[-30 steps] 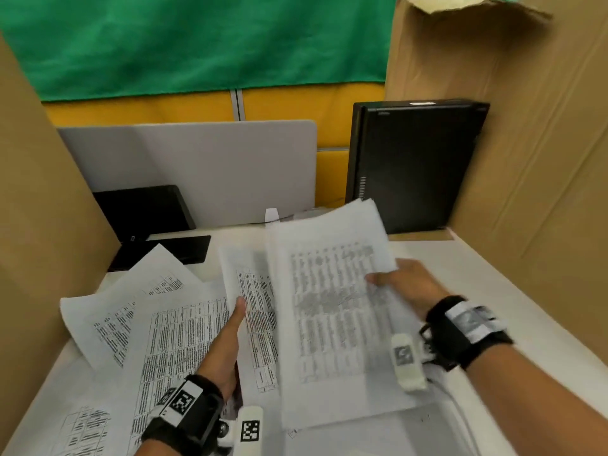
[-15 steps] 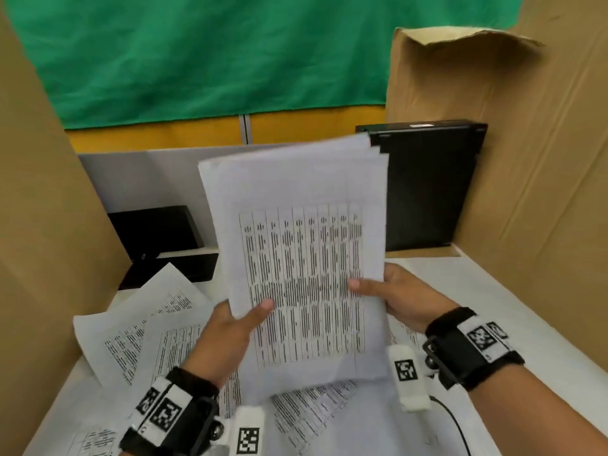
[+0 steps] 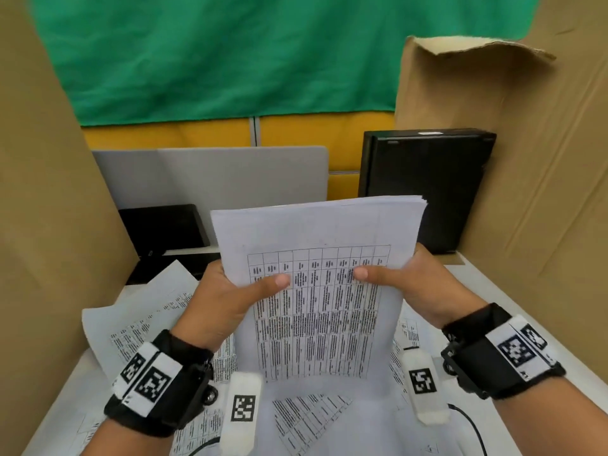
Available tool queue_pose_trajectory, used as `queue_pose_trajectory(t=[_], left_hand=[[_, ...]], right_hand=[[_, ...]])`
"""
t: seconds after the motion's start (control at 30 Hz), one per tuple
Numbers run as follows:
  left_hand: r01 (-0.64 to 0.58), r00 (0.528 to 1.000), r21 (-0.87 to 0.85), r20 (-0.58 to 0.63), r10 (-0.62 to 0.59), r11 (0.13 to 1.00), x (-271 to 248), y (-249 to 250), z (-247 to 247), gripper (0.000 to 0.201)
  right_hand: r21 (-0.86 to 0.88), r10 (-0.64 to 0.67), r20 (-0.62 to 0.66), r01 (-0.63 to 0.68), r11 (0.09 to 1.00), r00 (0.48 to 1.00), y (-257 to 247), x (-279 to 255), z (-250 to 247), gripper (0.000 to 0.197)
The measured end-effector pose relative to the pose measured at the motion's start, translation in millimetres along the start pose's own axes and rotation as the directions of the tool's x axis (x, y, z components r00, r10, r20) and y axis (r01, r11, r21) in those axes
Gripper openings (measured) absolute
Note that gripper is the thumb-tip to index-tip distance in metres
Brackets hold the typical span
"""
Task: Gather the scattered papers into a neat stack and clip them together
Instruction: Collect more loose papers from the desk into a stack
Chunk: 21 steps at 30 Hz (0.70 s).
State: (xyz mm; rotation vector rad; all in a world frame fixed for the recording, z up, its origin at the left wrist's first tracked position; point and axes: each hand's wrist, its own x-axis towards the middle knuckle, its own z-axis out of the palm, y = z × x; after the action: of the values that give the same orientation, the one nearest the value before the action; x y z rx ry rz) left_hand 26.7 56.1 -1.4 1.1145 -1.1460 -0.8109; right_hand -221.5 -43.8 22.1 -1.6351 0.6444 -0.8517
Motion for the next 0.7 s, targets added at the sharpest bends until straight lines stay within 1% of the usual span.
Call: queue_pose_trajectory(t=[0.13,0.2,0.23,0.27,0.3,0.33,0.37,0.4,0.43,0.47,0.5,0.53,0.57,0.6,0.63,0.67,0.7], left_hand=[[-0.048,0.999,0.021,-0.018,0.049,0.999,-2.7,18.1,6.9,0.047],[-0.056,0.998,-0.022,-0.023,0.055,0.998,-6.4,19.6,4.1,0.048],[-0.035,0.999,-0.039,-0.016,0.035,0.999,-8.3,17.6,2.8,0.05],[0.015,0.999,-0.004,-0.03,-0.015,1.0,-11.1,9.4,0.8,0.053],[0.087,0.996,0.087,-0.043,-0.083,0.992,-14.9,0.6,0.9,0.052],[0.169,0.986,0.224,-0.051,-0.162,0.96,-19.8,-12.8,-0.3,0.048],[0.254,0.965,0.356,-0.035,-0.259,0.899,-26.3,-27.6,-1.5,0.045],[0.316,0.935,0.443,0.005,-0.355,0.839,-32.6,-41.1,-1.9,0.04],[0.348,0.907,0.481,0.046,-0.419,0.805,-38.7,-53.8,-4.4,0.037],[0.367,0.89,0.483,0.065,-0.451,0.795,-44.3,-64.1,-9.4,0.041],[0.392,0.886,0.462,0.043,-0.461,0.796,-48.4,-72.5,-14.8,0.049],[0.43,0.888,0.402,-0.027,-0.459,0.809,-50.0,-79.9,-21.7,0.055],[0.454,0.889,0.326,-0.098,-0.448,0.829,-49.5,-82.7,-26.0,0.056],[0.458,0.888,0.262,-0.16,-0.43,0.849,-49.2,-80.2,-27.9,0.05],[0.428,0.898,0.199,-0.208,-0.389,0.882,-48.0,-73.2,-26.0,0.037],[0.379,0.907,0.14,-0.253,-0.337,0.915,-45.0,-68.2,-25.9,0.024],[0.329,0.906,0.072,-0.304,-0.293,0.942,-40.6,-65.1,-27.0,0.019]], right_hand=[[0.031,-0.071,-0.037,0.072,0.997,0.997,-10.9,1.1,4.0,0.05],[0.05,-0.091,-0.041,0.093,0.994,0.995,-11.3,-0.8,4.2,0.044],[0.057,-0.077,-0.051,0.08,0.995,0.996,-7.0,-1.9,5.0,0.044],[0.049,-0.043,-0.057,0.046,0.998,0.997,0.3,-3.2,7.0,0.046],[0.02,0.002,-0.055,-0.001,1.0,0.998,10.5,-4.4,10.4,0.049],[-0.024,0.051,-0.051,-0.053,0.998,0.997,22.6,-5.6,13.6,0.051],[-0.068,0.099,-0.053,-0.102,0.992,0.994,34.2,-7.2,15.8,0.052],[-0.101,0.14,-0.064,-0.146,0.984,0.988,43.4,-9.1,16.7,0.051],[-0.123,0.17,-0.071,-0.178,0.976,0.983,50.0,-9.7,16.1,0.048],[-0.135,0.192,-0.069,-0.2,0.971,0.979,52.7,-9.6,15.5,0.044],[-0.143,0.207,-0.062,-0.214,0.966,0.976,51.7,-9.6,15.6,0.039],[-0.145,0.215,-0.052,-0.221,0.965,0.975,47.4,-9.0,17.9,0.034],[-0.139,0.211,-0.043,-0.215,0.967,0.976,41.1,-7.7,21.4,0.03],[-0.133,0.194,-0.039,-0.197,0.971,0.98,33.9,-5.3,26.6,0.028],[-0.125,0.172,-0.037,-0.176,0.976,0.984,26.6,-1.9,32.5,0.026],[-0.107,0.171,-0.031,-0.173,0.979,0.985,20.1,2.5,38.6,0.029],[-0.079,0.204,-0.019,-0.205,0.976,0.979,15.1,7.8,43.5,0.042]])
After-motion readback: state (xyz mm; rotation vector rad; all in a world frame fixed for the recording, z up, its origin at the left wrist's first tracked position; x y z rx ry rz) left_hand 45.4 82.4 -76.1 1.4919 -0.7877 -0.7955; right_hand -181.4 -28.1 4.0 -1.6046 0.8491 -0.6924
